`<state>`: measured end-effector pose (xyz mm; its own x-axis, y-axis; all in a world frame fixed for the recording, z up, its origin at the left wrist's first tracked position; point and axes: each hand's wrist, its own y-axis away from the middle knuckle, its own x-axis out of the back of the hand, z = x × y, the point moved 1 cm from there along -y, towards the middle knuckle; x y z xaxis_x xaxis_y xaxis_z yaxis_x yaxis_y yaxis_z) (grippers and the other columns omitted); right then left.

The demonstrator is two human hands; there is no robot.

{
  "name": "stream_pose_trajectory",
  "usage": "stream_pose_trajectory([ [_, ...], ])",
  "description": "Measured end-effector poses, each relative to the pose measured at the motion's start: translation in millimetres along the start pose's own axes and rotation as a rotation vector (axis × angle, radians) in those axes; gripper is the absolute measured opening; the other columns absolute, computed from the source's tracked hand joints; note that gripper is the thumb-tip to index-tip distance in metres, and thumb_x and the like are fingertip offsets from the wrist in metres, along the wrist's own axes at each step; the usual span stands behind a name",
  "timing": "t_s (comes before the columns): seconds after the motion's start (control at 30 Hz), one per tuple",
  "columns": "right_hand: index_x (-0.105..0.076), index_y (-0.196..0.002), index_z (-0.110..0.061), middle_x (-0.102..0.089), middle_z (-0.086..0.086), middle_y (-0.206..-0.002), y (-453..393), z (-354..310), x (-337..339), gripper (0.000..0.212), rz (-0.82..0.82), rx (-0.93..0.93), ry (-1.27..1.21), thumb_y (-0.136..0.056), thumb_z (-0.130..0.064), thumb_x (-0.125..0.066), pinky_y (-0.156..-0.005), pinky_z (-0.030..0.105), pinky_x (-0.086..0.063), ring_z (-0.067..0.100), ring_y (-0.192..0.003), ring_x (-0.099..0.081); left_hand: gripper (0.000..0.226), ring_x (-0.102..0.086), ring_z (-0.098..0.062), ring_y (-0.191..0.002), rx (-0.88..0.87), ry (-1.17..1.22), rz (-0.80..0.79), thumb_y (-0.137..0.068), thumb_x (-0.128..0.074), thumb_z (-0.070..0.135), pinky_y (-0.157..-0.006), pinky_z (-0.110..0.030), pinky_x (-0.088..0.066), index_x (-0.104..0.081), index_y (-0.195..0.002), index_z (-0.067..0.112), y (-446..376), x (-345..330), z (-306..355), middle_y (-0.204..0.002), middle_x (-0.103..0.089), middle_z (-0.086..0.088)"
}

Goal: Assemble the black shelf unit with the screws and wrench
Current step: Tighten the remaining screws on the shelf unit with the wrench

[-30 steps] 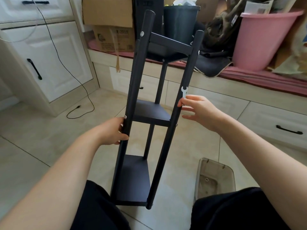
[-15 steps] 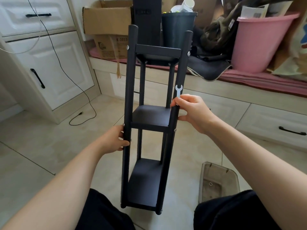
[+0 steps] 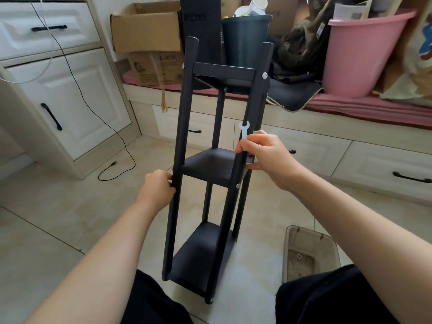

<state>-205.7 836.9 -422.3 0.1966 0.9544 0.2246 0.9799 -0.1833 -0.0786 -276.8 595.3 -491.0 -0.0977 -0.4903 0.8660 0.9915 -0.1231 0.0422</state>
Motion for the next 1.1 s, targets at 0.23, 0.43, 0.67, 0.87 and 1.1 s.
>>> stream_pose_trajectory([
  [0.23, -0.071, -0.076, -0.010, -0.047, 0.002, -0.105, -4.9, -4.1, -13.0, 0.025, -0.054, 0.036, 0.014, -0.097, -0.020, -0.059, -0.072, 0.023, -0.059, 0.019, -0.103, -0.058, 0.023, -0.074, -0.015, -0.081, 0.036, 0.343, -0.309, -0.087, -0.077, 0.012, -0.074, -0.031, -0.061, -0.067, -0.107, 0.016, 26.0, -0.7, 22.7, -0.095, -0.073, 0.000],
  [0.43, -0.071, -0.077, -0.008, -0.047, 0.004, -0.108, -3.3, -7.6, -24.5, 0.024, -0.074, 0.036, -0.020, -0.097, -0.017, -0.059, -0.079, 0.032, -0.061, 0.021, -0.108, -0.058, 0.035, -0.067, -0.019, -0.101, -0.152, 0.214, -0.502, -0.088, -0.076, 0.031, -0.084, -0.035, -0.060, -0.060, -0.116, 0.018, 34.4, -30.8, 39.1, -0.109, -0.067, -0.002],
  [0.67, -0.071, -0.079, -0.012, -0.047, 0.005, -0.110, -3.4, -11.8, -29.4, 0.025, -0.040, 0.047, -0.014, -0.098, -0.018, -0.057, -0.084, 0.032, -0.061, 0.018, -0.104, -0.060, 0.018, -0.064, -0.017, -0.082, -0.155, 0.162, -0.401, -0.095, -0.069, 0.028, -0.073, -0.029, -0.055, -0.062, -0.104, 0.015, 26.8, -33.4, 34.5, -0.093, -0.065, -0.001],
  [0.87, -0.074, -0.083, -0.016, -0.066, 0.004, -0.107, -7.8, -12.5, -28.0, 0.023, -0.116, 0.002, -0.127, -0.098, -0.021, -0.057, -0.087, 0.033, -0.059, 0.015, -0.104, -0.066, 0.020, -0.063, -0.023, -0.094, -0.180, 0.121, -0.320, -0.098, -0.065, 0.026, -0.081, -0.032, -0.053, -0.059, -0.111, 0.013, 31.6, -32.9, 34.3, -0.107, -0.065, -0.006],
  [1.1, -0.074, -0.075, -0.020, -0.069, 0.003, -0.098, -10.1, -15.6, -23.9, 0.028, -0.072, 0.051, -0.128, -0.098, -0.019, -0.058, -0.072, 0.023, -0.058, 0.008, -0.093, -0.070, 0.031, -0.061, -0.023, -0.095, -0.221, 0.202, -0.308, -0.098, -0.065, 0.023, -0.086, -0.035, -0.055, -0.055, -0.126, 0.014, 38.7, -38.2, 41.0, -0.097, -0.057, 0.006],
])
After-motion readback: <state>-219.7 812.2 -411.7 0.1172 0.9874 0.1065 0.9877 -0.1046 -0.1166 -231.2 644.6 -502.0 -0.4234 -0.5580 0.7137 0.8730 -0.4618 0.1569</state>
